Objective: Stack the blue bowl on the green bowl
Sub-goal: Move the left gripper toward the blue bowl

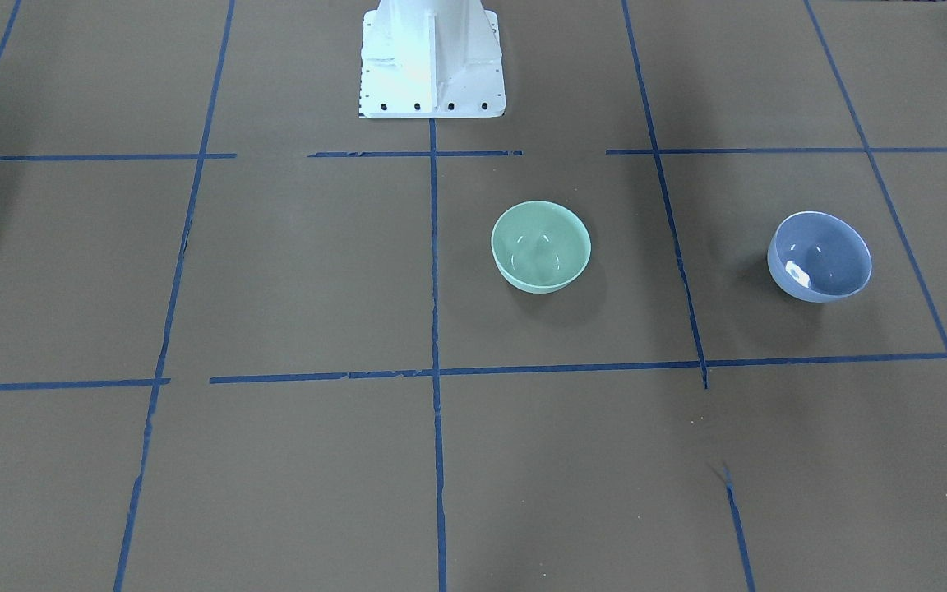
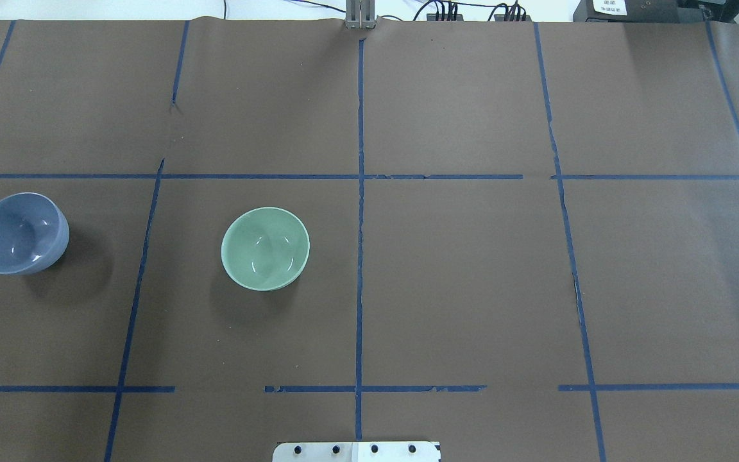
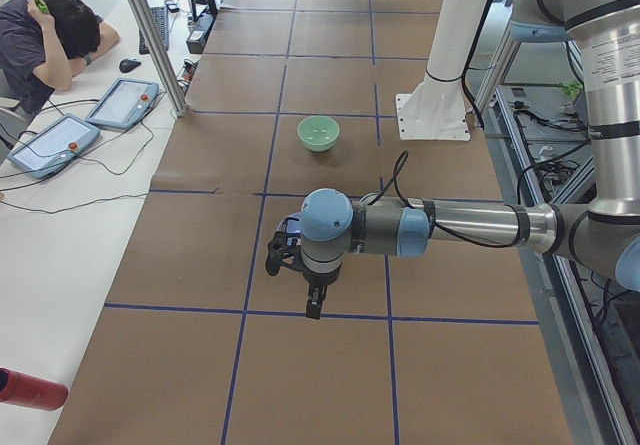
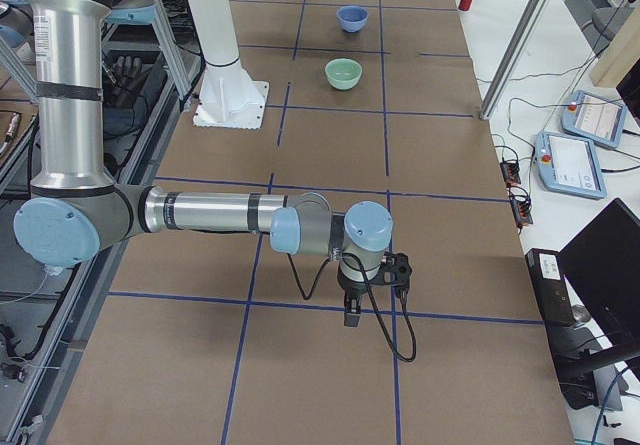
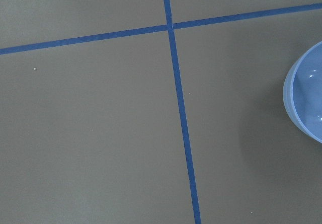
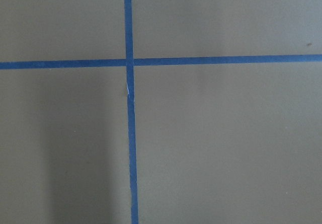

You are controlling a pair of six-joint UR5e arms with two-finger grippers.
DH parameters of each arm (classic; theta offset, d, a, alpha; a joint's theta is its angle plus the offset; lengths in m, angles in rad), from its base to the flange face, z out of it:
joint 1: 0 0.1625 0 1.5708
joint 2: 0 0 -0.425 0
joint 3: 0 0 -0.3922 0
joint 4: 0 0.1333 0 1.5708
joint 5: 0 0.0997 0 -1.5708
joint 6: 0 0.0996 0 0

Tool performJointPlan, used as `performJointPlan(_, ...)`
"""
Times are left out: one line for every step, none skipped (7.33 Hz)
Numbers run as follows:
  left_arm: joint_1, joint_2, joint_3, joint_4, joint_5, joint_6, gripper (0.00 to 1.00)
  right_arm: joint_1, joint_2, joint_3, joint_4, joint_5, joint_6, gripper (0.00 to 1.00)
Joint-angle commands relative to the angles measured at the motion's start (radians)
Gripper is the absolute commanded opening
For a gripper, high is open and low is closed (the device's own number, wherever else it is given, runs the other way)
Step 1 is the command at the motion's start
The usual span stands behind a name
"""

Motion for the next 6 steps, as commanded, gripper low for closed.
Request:
performJointPlan(0.0,-0.009,0.002,-0.001,-0.003,0.0,1.0,0.0,0.0,0.0,0.0,0.0,0.001,1.0)
performJointPlan(0.002,-0.019,0.007,-0.009,-0.001,0.0,1.0,0.0,0.0,0.0,0.0,0.0,0.0,1.0)
performJointPlan(0.006,-0.041,0.01,-0.076,-0.001,0.003,1.0,0.0,0.0,0.0,0.0,0.0,0.001,1.0)
performJointPlan(0.02,-0.041,0.016,-0.157,-0.016,-0.002,1.0,0.0,0.0,0.0,0.0,0.0,0.0,1.0)
performJointPlan(0.046,-0.041,0.021,-0.165,-0.053,-0.012,1.0,0.001,0.0,0.0,0.0,0.0,0.001,1.0)
performJointPlan(0.104,-0.044,0.022,-0.193,-0.053,-0.145,1.0,0.0,0.0,0.0,0.0,0.0,0.001,1.0)
